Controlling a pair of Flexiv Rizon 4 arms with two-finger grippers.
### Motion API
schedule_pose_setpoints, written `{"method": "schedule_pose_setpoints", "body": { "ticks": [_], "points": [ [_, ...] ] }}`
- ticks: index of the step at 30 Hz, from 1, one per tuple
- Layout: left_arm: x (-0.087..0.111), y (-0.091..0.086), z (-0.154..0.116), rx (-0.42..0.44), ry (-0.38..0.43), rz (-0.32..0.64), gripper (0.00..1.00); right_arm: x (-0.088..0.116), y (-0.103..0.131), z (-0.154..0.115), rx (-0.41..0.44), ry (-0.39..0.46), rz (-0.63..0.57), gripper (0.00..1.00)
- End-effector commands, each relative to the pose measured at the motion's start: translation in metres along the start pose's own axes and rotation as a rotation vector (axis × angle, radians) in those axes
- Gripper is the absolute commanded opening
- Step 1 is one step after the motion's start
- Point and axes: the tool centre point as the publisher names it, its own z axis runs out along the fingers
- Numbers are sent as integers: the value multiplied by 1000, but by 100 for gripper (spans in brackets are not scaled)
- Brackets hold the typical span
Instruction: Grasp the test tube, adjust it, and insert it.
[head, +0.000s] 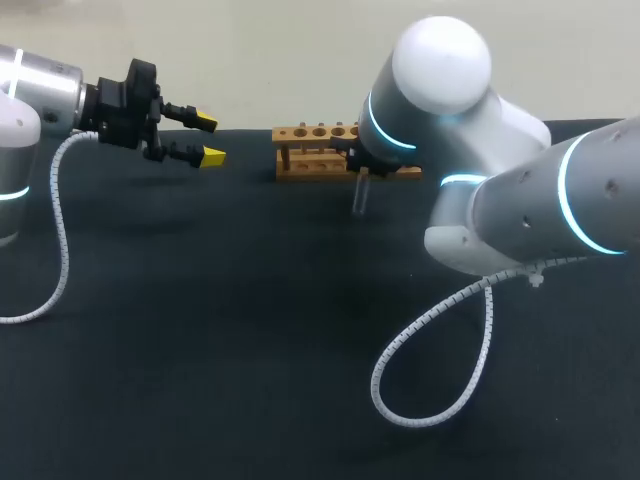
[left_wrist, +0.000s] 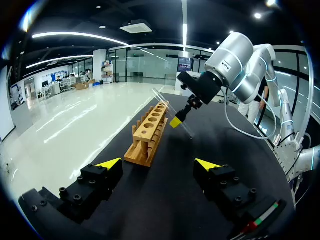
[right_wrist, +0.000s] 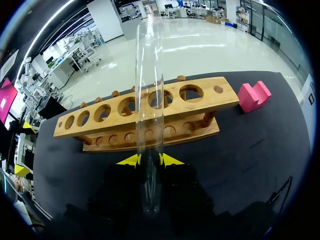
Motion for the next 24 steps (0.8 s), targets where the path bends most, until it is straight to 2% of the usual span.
{"method": "schedule_pose_setpoints", "body": {
  "ticks": [1, 10, 24],
  "points": [
    [1, -1, 0, -3, -4, 3, 100, -1, 0, -5, 15, 44, 8, 0],
    [1, -1, 0, -3, -4, 3, 100, 2, -2, -24, 28, -45, -2, 0],
    [1, -1, 0, -3, -4, 3, 100, -4, -14, -63, 23, -264, -26, 0]
  ]
}}
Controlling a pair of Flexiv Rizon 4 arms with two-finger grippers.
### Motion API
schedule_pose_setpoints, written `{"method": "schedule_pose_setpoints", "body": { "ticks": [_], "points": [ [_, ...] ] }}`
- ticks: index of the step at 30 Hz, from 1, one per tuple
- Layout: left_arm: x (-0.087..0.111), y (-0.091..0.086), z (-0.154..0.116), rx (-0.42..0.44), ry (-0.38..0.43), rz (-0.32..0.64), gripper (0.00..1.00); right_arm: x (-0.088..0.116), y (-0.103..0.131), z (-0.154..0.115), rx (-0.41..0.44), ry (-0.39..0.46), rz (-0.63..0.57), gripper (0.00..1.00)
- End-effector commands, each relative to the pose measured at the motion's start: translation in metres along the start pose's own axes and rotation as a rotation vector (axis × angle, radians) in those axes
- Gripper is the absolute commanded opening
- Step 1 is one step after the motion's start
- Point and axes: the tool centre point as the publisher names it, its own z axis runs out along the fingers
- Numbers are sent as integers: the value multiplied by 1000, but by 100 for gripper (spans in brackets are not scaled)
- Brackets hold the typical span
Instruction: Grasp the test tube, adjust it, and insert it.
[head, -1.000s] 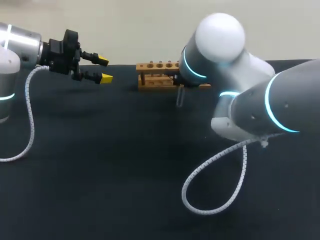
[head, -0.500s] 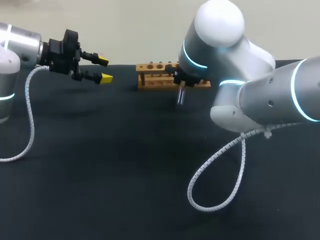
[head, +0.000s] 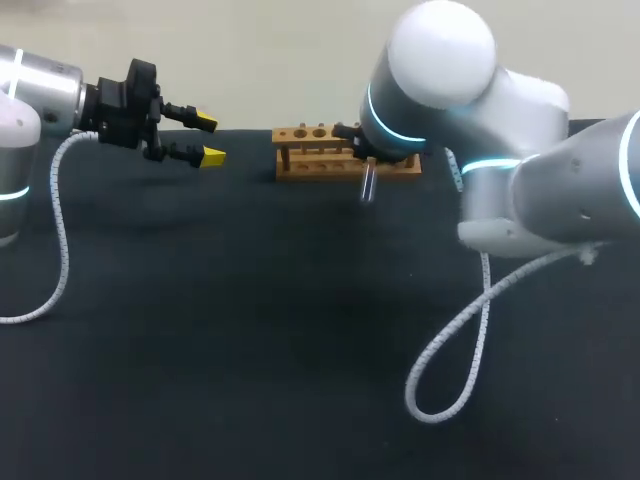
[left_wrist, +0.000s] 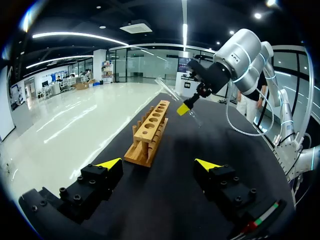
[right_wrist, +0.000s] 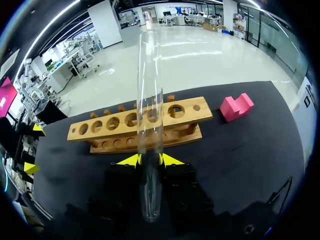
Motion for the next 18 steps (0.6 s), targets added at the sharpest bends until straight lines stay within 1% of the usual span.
{"method": "schedule_pose_setpoints", "body": {
  "ticks": [1, 9, 18],
  "points": [
    [1, -1, 0, -3, -4, 3, 100, 5, -12, -21, -3, -188, -3, 0],
    [1, -1, 0, -3, -4, 3, 100, 2, -21, -40, 26, -230, -8, 0],
    [1, -1, 0, -3, -4, 3, 100, 4, -31, -59, 20, -278, 8, 0]
  ]
}}
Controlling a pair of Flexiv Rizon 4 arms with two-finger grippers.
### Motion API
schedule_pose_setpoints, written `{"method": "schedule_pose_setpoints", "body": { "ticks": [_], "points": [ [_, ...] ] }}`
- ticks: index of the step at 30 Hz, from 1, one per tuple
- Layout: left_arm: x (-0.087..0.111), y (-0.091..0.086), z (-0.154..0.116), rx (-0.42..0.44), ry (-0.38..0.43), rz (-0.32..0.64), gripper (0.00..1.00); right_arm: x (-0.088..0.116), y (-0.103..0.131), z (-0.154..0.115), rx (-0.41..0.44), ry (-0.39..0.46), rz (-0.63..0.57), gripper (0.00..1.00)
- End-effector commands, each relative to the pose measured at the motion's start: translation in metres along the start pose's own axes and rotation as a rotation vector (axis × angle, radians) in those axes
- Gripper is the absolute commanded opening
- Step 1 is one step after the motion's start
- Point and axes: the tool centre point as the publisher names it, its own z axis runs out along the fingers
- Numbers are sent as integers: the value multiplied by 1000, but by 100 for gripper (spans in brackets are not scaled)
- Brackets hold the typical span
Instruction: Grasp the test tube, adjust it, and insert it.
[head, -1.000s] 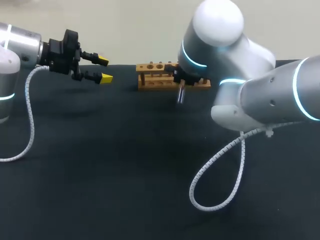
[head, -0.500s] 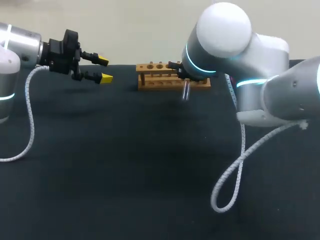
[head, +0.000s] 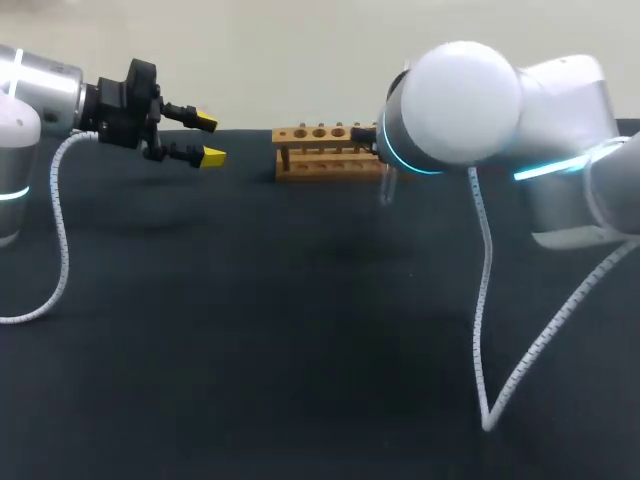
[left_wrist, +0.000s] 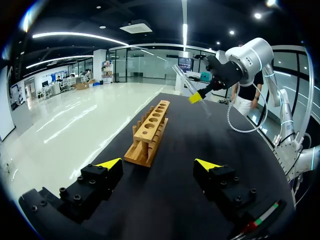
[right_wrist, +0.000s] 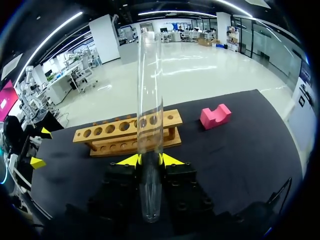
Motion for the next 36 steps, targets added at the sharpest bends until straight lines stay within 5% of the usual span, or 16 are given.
{"method": "schedule_pose_setpoints", "body": {
  "ticks": [1, 36],
  "points": [
    [1, -1, 0, -3, -4, 3, 100, 3, -10, -15, -17, -131, -1, 0],
    [1, -1, 0, -3, -4, 3, 100, -3, -23, -26, -39, -161, -24, 0]
  ]
}}
